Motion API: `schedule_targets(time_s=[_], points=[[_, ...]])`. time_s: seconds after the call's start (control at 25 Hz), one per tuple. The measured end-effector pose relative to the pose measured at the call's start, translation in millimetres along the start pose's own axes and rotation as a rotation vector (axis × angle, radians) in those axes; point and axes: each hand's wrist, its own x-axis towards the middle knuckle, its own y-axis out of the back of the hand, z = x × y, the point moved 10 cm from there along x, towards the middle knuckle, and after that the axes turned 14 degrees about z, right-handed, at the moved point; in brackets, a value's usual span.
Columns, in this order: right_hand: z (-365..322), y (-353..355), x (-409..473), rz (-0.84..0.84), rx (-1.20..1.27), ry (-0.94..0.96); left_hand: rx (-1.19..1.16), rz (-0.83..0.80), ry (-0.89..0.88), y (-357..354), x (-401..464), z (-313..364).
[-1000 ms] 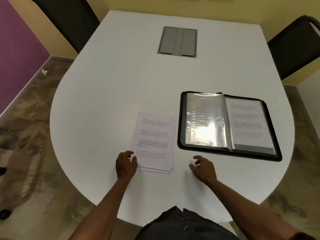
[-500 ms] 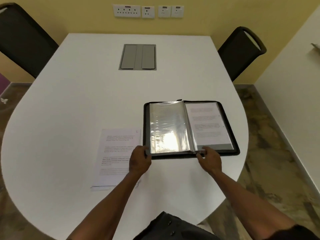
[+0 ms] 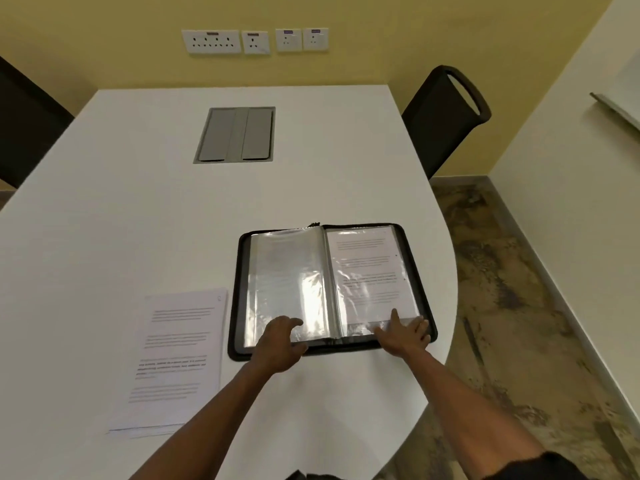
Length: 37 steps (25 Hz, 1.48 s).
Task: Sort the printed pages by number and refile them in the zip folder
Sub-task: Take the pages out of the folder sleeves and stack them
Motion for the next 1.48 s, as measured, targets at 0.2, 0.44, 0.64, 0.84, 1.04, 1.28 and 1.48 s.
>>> schedule_targets(time_s=[0.2, 0.44, 0.64, 0.84, 1.04, 1.28, 1.48], points=[[-2, -8, 16, 0.060, 0.030, 0.053, -0.028, 0.060, -0.013, -18, 14, 30], [-39, 4, 8, 0.160, 0.410, 0.308, -0.062, 0.071, -0.016, -40, 23, 79], [-96, 35, -43, -0.109, 0.792, 0.591, -0.179, 0.286, 0.090, -33, 21, 104], [-106, 43, -32, -0.268, 1.015, 0.490, -0.153, 0.484, 0.297, -12, 16, 80], [-17, 65, 23, 0.282, 0.694, 0.160, -0.245, 0.532, 0.751, -11, 6, 1], [47, 44, 55, 0.239, 0.302, -0.003, -0.657, 0.605, 1.084, -28, -10, -68], [49, 53, 61, 0.281, 0.490, -0.069, -0.634, 0.788, 1.128, -8, -29, -62]])
